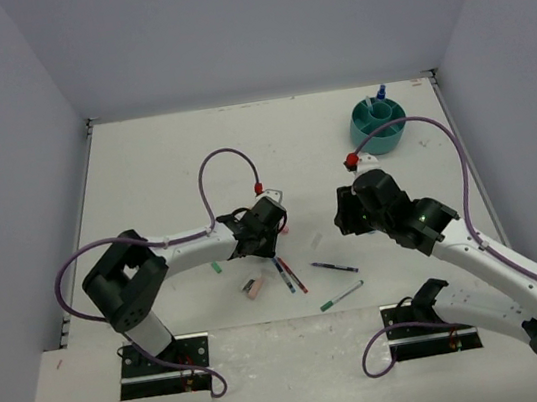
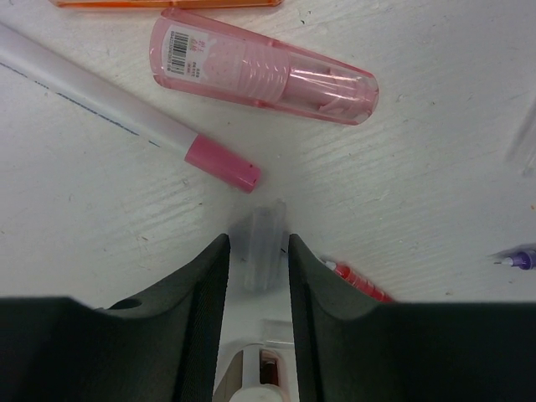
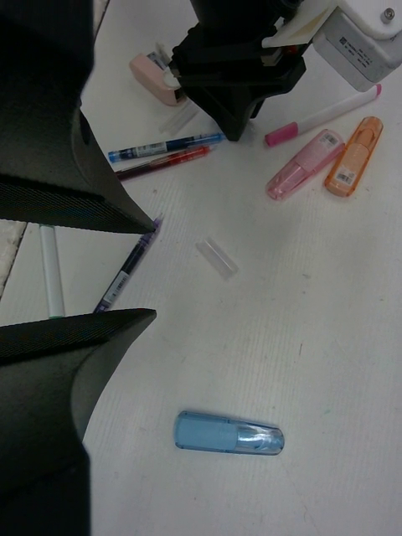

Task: Sort the stationery into containers
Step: Pick up the pen cap from the center of the board.

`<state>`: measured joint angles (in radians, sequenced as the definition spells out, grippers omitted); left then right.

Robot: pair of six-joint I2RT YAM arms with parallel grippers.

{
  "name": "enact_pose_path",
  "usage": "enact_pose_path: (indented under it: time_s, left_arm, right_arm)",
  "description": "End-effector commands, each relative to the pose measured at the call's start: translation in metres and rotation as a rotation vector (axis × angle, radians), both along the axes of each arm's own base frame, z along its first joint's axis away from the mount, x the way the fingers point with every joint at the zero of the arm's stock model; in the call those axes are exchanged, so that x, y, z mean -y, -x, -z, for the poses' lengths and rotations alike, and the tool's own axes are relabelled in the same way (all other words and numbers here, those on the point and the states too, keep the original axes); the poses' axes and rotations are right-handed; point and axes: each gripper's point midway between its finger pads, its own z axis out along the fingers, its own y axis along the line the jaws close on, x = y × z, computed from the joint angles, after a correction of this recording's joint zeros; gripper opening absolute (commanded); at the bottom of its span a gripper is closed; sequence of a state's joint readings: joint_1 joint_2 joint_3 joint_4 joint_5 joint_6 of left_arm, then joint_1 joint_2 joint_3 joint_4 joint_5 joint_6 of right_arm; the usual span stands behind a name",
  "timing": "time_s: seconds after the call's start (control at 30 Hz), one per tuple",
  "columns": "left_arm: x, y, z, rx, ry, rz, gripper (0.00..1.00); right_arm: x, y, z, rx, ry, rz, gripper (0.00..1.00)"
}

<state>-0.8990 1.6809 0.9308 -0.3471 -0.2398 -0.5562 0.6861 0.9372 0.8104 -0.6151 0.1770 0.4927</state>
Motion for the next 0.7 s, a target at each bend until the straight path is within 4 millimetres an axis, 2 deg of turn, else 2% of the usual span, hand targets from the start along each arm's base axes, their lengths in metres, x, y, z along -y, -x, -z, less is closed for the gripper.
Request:
enact_pose_path:
  time_s: [0.0,0.2,0.43,0.57,0.67]
  left_arm:
    - [-0.006,-0.009,0.008,0.027,-0.017,-0.019,0.34]
    - [-0.013,-0.003,0.015,0.014,-0.034,-0.019,0.24]
    - [-0.012,-0.003,0.004,0.031,-0.012,-0.005,0.13]
    - [-0.006,-0.007,-0.020,0.071,0.035,0.015,0.02]
    - [0.001,-0.010,-0.045,0.119,0.083,0.058,0.00]
  right_arm:
    - [-0.006,-0.003,-0.001,0.011,-0.014,-0.022,0.41]
    - [-0.007,-0.004,-0.002,0.013,-0.014,-0.025,0.41]
    - [-0.009,-0.004,-0.003,0.012,-0.022,-0.030,0.41]
    - [-0.010,-0.004,-0.004,0.013,-0.025,-0.034,0.40]
    - [-0.012,-0.003,-0.005,0.015,-0.038,-0.044,0.40]
